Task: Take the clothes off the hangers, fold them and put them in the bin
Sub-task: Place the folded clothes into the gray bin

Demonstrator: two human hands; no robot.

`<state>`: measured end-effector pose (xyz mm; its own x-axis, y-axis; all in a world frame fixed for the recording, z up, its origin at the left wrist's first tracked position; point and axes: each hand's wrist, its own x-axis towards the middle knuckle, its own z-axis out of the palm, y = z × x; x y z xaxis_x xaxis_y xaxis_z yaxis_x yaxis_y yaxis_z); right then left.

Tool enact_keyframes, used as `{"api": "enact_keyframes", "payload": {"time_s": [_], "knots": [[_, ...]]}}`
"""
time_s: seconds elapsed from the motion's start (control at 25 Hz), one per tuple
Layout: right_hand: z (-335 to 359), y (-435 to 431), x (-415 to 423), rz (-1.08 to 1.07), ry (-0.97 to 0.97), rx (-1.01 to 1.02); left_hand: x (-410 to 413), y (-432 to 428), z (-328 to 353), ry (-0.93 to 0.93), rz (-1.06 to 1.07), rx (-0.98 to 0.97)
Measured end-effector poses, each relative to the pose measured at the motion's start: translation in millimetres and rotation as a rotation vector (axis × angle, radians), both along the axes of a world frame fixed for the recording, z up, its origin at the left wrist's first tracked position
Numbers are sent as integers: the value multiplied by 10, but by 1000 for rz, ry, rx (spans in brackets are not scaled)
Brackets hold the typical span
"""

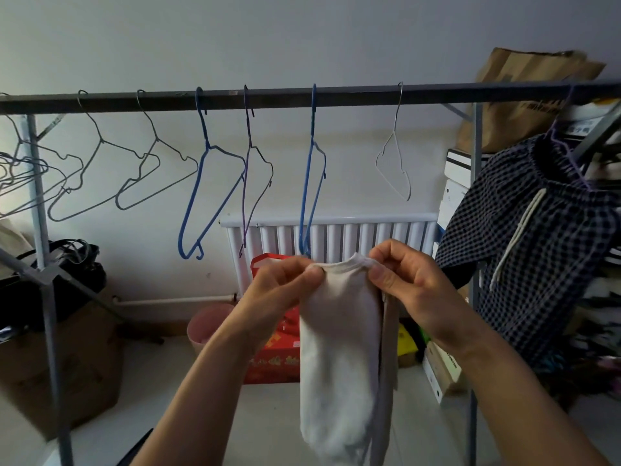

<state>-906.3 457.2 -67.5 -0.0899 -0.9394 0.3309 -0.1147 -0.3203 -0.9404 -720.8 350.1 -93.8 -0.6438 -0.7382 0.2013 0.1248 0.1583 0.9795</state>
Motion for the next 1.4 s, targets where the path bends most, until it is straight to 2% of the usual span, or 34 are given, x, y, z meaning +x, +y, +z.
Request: {"api": "enact_keyframes", "payload": {"time_s": [0.12, 0.2, 0.36, 0.44, 0.6, 0.76, 0.84, 1.04, 1.24, 1.4], "knots": [[-18, -5, -45, -43, 11, 11, 20, -22, 145, 72, 70, 6], [-18, -18, -43, -42, -8, 12, 28, 10, 287, 58, 10, -19], [16, -71, 56, 41, -16, 0, -135, 94, 503, -399, 3, -407], [0, -117, 81, 14, -11, -34, -203, 99, 568, -479, 24, -506], [-116, -182, 55, -118, 65, -77, -243, 67, 640, -546, 112, -513], [-303, -231, 37, -185, 274, 75, -280, 57, 745, -584, 132, -543], [-380, -253, 33, -238, 318, 71, -260, 42, 821, -605, 132, -553], [-444, -211, -115, -5, -25, 144, -128, -9, 1034, -662, 58, -553], [-319, -188, -189, -25, -142, 89, 8, -122, 1112, -743, 121, -552], [-172, -264, -225, -69, -92, 0, 34, -62, 1133, -564, 70, -510]]}}
